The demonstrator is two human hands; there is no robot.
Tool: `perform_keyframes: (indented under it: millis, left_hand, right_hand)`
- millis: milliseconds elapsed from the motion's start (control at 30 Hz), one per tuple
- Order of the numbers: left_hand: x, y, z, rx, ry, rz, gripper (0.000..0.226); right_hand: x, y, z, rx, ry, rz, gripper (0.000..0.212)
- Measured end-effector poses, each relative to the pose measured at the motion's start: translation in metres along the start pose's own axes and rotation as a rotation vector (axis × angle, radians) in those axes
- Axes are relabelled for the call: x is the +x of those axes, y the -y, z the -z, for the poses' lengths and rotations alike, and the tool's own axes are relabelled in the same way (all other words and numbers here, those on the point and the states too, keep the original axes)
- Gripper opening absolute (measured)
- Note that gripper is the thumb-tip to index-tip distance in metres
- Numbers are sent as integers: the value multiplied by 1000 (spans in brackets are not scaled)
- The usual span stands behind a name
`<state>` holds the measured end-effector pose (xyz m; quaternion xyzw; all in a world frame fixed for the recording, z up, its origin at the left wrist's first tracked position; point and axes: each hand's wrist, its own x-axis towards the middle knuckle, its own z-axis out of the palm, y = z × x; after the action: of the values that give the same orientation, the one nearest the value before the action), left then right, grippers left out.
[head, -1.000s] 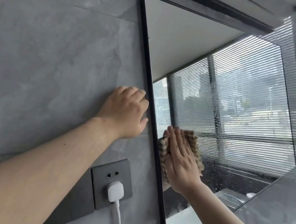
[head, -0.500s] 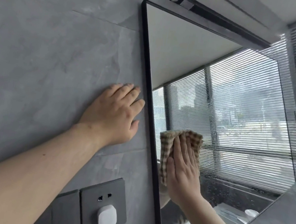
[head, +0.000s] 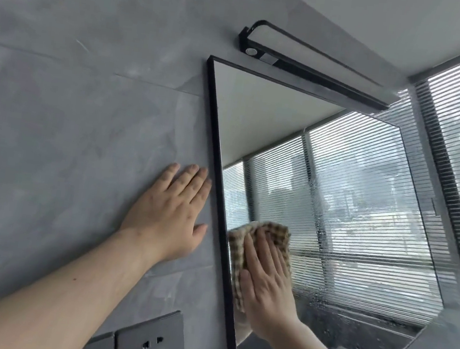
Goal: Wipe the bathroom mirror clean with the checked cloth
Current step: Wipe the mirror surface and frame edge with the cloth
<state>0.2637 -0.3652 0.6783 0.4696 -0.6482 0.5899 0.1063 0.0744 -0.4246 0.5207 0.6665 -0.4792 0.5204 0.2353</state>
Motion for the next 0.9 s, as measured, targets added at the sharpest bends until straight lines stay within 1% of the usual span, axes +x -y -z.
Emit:
perform_keyframes:
  millis: [100, 167, 200, 300, 400, 567, 667, 733, 833, 900]
  left_hand:
    - [4, 2, 8, -52, 10, -18, 92]
    - [14, 9, 18, -84, -53, -61, 83]
    - [18, 16, 21, -74, -52, -68, 80]
    - [28, 28, 22, -55, -59, 9, 85]
    - [28, 26, 11, -57, -94, 42, 82]
    - [27, 24, 9, -74, -156, 103, 80]
    - [27, 22, 11, -74, -145, 108, 76]
    - [28, 22, 11, -74, -131, 106, 75]
    - [29, 22, 10, -55, -117, 113, 75]
    - [30, 22, 8, -52, -130, 116, 76]
  right_hand:
    - [-16, -6, -8, 1, 25, 28, 57]
    - [-12, -5, -5, 8, 17, 41, 58]
    - [-8, -3, -4, 6, 4, 53, 58]
    - [7, 2, -3, -1, -26, 70, 59]
    - [27, 11, 1, -17, -59, 38, 59]
    - [96, 32, 28, -24, -51, -37, 61]
    - [154, 42, 48, 49, 11, -91, 65]
    - [173, 44, 55, 62, 34, -95, 65]
    - [164, 43, 52, 73, 39, -79, 71]
    - [144, 41, 44, 77, 35, -66, 69]
